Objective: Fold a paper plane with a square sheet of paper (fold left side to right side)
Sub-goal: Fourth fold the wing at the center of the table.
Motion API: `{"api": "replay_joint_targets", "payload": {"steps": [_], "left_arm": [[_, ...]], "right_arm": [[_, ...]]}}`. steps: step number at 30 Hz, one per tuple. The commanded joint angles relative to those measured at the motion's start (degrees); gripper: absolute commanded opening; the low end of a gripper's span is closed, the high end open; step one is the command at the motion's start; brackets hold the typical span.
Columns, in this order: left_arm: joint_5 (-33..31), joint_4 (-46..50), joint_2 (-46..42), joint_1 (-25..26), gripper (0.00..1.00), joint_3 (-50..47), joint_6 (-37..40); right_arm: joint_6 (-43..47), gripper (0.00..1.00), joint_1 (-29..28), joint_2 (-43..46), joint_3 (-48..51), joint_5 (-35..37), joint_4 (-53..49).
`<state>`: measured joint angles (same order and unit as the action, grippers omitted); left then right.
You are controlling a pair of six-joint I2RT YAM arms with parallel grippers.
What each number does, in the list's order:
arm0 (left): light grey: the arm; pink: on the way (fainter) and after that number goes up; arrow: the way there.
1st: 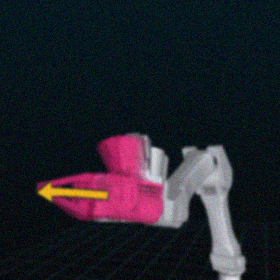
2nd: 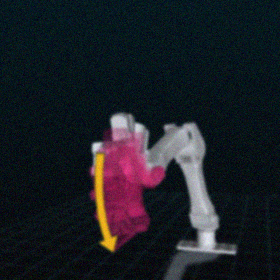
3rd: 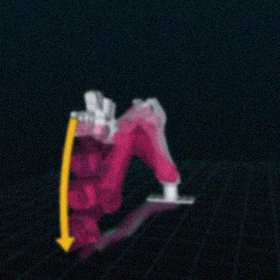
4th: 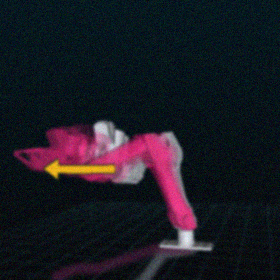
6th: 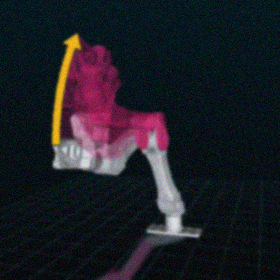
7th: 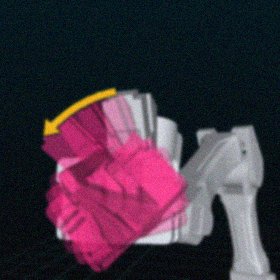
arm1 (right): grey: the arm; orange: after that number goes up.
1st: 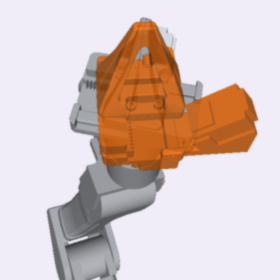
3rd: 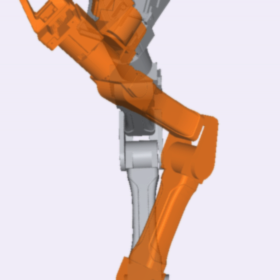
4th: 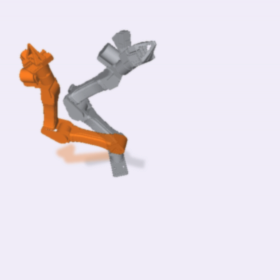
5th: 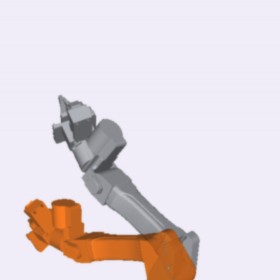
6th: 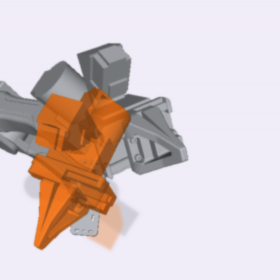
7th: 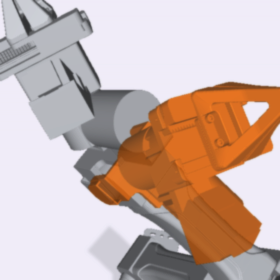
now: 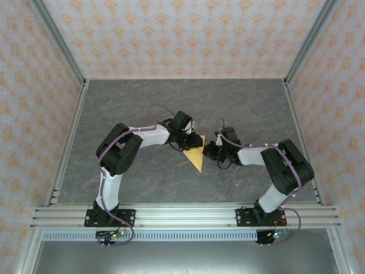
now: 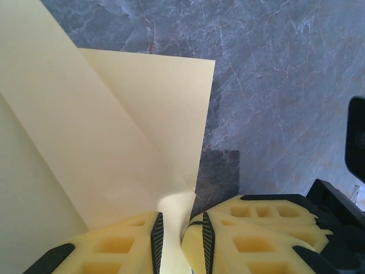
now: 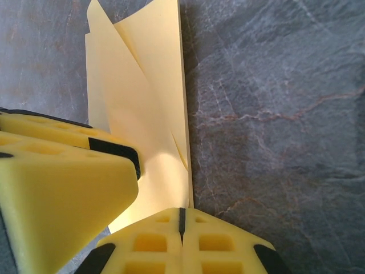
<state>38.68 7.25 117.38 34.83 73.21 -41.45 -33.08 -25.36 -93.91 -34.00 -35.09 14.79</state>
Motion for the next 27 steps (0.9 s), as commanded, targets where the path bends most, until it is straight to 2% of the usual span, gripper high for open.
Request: {"api": "replay_joint_targets", "payload": {"steps": [1, 21, 27], "left_arm": [[-1.1, 2.08, -0.31, 0.06, 0.27, 1.11, 1.57], [-3.87, 1.44, -0.27, 0.06, 0.27, -3.07, 0.58], [-4.32, 0.71, -0.24, 0.06, 0.27, -4.17, 0.23]], "right_arm": [[1.47, 0.03, -0.22, -1.19, 0.6, 4.66, -5.2], [1.18, 0.04, -0.22, 0.65, 0.25, 5.61, -4.94], [1.15, 0.14, -0.21, 6.47, -0.07, 6.2, -6.72]]}}
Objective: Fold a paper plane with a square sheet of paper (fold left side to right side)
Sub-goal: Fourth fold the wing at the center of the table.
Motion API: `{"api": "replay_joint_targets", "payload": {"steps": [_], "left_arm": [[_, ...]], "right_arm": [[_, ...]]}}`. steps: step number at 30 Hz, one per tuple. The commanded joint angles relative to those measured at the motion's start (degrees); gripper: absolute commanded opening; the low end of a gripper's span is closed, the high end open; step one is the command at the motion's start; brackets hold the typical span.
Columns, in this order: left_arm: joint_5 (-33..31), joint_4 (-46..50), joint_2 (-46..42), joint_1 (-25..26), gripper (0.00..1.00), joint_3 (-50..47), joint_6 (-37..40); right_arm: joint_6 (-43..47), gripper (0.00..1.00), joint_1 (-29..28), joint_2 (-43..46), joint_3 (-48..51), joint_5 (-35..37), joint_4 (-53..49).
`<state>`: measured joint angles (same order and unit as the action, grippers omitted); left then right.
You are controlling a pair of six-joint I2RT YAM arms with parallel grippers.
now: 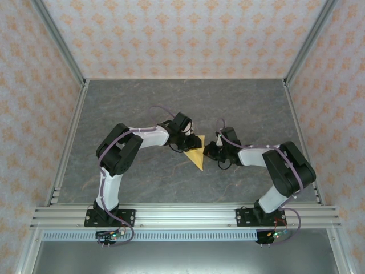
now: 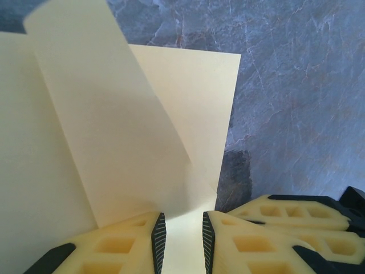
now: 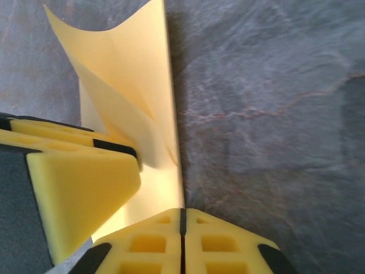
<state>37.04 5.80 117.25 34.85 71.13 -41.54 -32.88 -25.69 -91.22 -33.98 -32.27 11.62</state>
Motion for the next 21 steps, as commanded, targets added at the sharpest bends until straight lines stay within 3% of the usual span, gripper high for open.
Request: {"api": "replay_joint_targets", "payload": {"steps": [1, 5, 13, 21], "left_arm": [[-2.67, 1.97, -0.1, 0.04, 0.27, -2.28, 0.23], [-2.57, 1.47, -0.17, 0.04, 0.27, -2.57, 0.01], [-2.55, 1.38, -0.24, 0.04, 0.27, -2.58, 0.05], [-2.63, 1.56, -0.31, 0.04, 0.27, -2.58, 0.06]], "right_arm": [[1.31, 0.18, 0.07, 5.23, -0.12, 3.77, -4.55], [2.02, 0.27, 0.05, 10.46, 0.13, 3.02, -7.52], [-2.28, 0.23, -3.59, 12.14, 1.44, -9.82, -0.8], [-2.28, 0.22, -7.4, 6.58, -1.33, -8.96, -0.61]]}}
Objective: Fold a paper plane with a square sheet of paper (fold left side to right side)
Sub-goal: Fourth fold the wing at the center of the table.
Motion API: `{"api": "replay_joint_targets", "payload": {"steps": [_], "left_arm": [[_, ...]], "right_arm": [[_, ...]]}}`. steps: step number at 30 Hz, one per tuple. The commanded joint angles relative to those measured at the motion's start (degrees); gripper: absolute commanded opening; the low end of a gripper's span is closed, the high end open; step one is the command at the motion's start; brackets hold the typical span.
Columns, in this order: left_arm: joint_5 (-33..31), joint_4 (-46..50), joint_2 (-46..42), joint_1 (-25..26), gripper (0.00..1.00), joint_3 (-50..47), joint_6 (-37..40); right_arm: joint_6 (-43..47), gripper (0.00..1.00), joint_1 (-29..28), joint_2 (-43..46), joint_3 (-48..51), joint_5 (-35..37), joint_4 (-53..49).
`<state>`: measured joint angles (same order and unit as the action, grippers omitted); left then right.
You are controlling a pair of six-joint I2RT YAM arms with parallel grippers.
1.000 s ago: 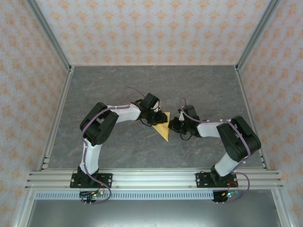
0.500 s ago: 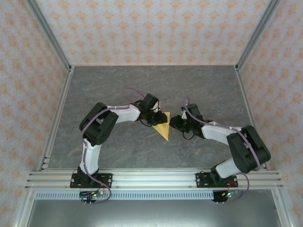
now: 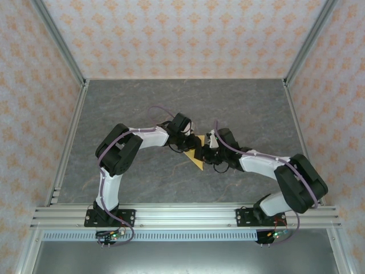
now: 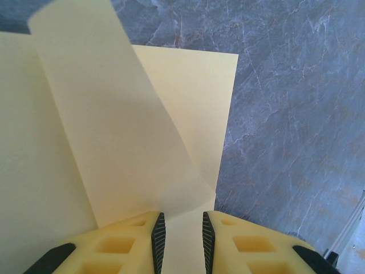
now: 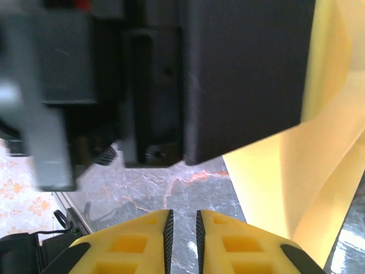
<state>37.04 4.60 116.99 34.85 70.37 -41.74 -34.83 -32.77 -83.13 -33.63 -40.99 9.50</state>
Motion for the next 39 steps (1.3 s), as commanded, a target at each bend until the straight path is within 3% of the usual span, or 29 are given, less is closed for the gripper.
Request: {"api": "replay_joint_targets", "payload": {"steps": [1, 14, 39], "left_arm": [[-2.58, 2.76, -0.18, 0.04, 0.27, -1.8, 0.25], [-2.59, 3.14, -0.18, 0.09, 0.27, -1.5, 0.6], [-2.94, 3.84, 0.08, 0.04, 0.27, -0.99, 0.78]], "right_arm": [[-0.16, 0.22, -0.37, -2.42, -1.86, -0.22, 1.28], [4.16, 0.21, -1.16, -6.39, -3.29, 3.68, -6.34], [6.78, 0.21, -2.03, -8.87, -3.16, 4.21, -10.56]]}}
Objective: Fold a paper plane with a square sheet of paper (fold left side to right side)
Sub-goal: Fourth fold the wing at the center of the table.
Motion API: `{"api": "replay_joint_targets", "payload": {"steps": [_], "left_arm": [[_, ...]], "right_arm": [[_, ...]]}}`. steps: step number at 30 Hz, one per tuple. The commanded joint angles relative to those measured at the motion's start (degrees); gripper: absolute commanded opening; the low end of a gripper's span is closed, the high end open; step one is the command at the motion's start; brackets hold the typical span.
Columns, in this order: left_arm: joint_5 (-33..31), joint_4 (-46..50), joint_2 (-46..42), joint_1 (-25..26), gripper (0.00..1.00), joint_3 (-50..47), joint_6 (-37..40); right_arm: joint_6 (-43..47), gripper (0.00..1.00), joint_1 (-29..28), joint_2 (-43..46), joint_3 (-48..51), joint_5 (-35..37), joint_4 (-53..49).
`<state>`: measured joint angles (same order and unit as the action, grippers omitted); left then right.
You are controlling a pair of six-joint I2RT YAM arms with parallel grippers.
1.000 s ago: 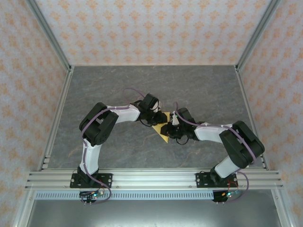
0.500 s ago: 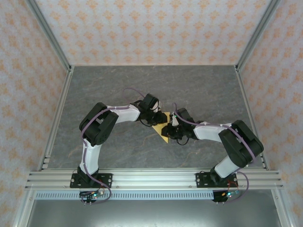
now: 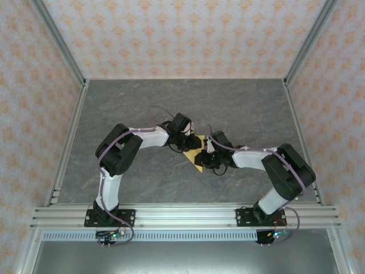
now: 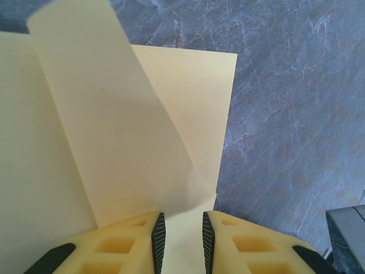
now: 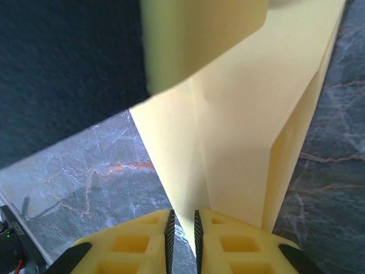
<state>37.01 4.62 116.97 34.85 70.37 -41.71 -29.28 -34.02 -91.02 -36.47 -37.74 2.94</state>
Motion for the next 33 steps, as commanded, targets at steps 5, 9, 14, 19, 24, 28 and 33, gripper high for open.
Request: {"api": "replay_joint_targets", "payload": {"steps": [5, 9, 14, 19, 24, 28, 33], "left_arm": [[-3.26, 3.98, 0.32, 0.04, 0.27, -0.94, 0.76], [-3.35, 3.99, 0.63, 0.04, 0.27, -1.02, 0.76], [-3.7, 4.4, 0.54, -0.04, 0.27, -0.87, 0.87], [-3.73, 4.5, 0.66, -0.03, 0.27, -0.88, 0.92], [-3.92, 4.52, 0.63, -0.07, 0.27, -0.93, 0.98], [-4.06, 4.72, 0.72, -0.09, 0.27, -0.87, 0.93], [-4.06, 4.85, 0.82, -0.06, 0.27, -0.77, 0.95]], "right_arm": [[1.42, 0.2, -0.87, -0.41, 0.72, 1.27, -5.18], [2.3, 0.18, -1.11, 0.02, 1.11, 1.57, -7.59], [3.53, 0.18, -1.53, 0.75, 1.23, 1.44, -10.26], [4.55, 0.18, -1.75, 1.28, 0.88, 1.77, -13.2], [5.27, 0.18, -1.84, 1.83, 0.57, 1.88, -15.3], [5.95, 0.18, -1.84, 1.82, 0.43, 1.89, -16.95], [6.86, 0.17, -1.96, 1.95, 0.43, 1.96, -18.99]]}}
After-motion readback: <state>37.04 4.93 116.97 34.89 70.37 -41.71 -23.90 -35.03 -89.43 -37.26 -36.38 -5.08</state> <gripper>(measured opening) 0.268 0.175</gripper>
